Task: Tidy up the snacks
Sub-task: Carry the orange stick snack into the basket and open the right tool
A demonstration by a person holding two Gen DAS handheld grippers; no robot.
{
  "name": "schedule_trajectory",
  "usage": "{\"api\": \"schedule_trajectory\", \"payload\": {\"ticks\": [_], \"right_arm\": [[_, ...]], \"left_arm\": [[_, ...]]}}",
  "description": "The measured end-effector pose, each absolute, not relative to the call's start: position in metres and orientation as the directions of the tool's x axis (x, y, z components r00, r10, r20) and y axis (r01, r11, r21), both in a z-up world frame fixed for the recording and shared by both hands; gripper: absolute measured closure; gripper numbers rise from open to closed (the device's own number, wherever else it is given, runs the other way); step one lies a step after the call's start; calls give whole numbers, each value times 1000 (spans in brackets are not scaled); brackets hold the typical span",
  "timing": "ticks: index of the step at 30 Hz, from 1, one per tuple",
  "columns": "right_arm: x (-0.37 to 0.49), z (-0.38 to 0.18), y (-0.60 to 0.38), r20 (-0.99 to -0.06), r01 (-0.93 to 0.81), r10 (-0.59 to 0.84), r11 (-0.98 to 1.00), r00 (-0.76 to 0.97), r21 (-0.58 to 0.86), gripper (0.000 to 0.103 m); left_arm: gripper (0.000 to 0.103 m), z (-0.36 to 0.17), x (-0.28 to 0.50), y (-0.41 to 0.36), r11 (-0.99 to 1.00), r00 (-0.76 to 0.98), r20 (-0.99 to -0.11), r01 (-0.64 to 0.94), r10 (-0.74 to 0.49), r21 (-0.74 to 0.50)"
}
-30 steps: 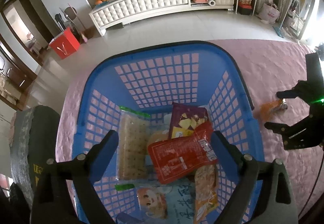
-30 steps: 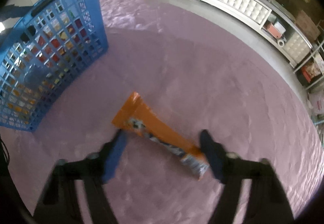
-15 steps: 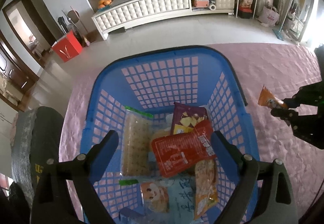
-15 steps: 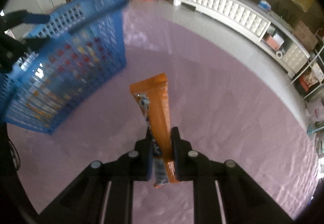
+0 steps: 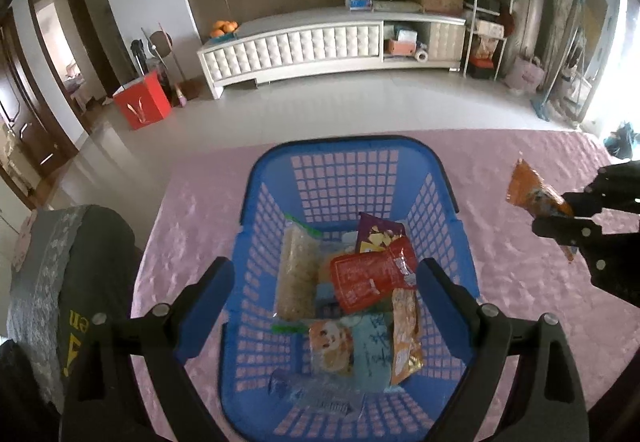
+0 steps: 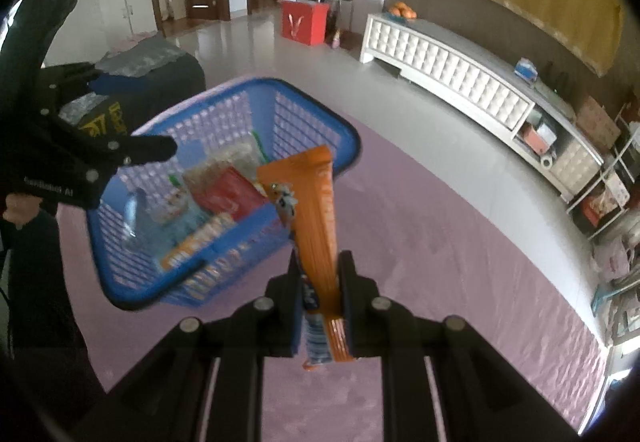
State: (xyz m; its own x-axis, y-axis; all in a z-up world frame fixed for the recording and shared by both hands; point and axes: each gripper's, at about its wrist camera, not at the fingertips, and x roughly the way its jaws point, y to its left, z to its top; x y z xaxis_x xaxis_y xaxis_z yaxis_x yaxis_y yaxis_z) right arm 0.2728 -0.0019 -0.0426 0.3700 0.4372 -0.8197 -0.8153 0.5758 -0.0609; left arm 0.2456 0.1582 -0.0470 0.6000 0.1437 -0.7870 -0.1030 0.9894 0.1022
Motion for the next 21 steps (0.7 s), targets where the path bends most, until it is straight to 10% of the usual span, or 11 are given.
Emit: {"api": "schedule_trajectory", "payload": {"ticks": [21], "right_arm": [[240,-36,93,-827,-817,466,577,314,15,83]], "left_arm": [[12,-39,182,212,982,646,-740,-140,186,125]]}}
